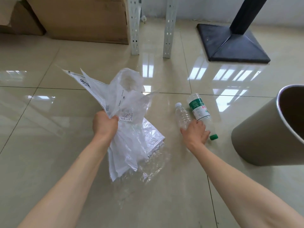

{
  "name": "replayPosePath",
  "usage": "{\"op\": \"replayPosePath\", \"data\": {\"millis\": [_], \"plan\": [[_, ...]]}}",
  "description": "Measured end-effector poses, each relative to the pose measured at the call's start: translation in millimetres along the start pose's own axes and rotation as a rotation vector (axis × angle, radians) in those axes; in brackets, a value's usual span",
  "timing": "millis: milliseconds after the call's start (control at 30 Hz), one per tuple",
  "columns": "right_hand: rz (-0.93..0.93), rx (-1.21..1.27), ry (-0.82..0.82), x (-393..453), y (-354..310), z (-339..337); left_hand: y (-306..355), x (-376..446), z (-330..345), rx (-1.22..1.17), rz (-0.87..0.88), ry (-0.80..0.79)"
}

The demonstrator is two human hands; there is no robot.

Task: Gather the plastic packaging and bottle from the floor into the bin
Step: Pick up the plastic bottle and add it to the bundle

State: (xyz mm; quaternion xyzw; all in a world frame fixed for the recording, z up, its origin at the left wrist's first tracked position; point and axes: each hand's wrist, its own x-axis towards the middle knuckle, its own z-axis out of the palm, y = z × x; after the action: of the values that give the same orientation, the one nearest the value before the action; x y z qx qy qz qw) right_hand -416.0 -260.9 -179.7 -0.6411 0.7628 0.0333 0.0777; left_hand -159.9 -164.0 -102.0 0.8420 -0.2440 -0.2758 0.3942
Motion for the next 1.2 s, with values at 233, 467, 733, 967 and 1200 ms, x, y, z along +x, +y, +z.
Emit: {"op": "replayPosePath", "data": {"millis": [233, 467, 733, 967, 1200], "plan": [[-0.030, 0.282, -0.127, -19, -18, 6, 5, -8, 20, 0.004, -0.005, -0.044], [-0.231, 0.948, -0.225, -50, -58, -24, 8, -15, 31, -0.140, -0.090, -0.150], [-0.318, 1.138, -0.394, -74, -71, -8, 22, -18, 43, -0.279, -0.046, -0.422], [-0.352, 1.003, -0.397, -34, -44, -15, 55, -22, 75, -0.161, -0.010, -0.399], [-0.302, 0.654, -0.177, 31, 0, -61, 92, -45, 128, -0.125, 0.002, -0.306]]}}
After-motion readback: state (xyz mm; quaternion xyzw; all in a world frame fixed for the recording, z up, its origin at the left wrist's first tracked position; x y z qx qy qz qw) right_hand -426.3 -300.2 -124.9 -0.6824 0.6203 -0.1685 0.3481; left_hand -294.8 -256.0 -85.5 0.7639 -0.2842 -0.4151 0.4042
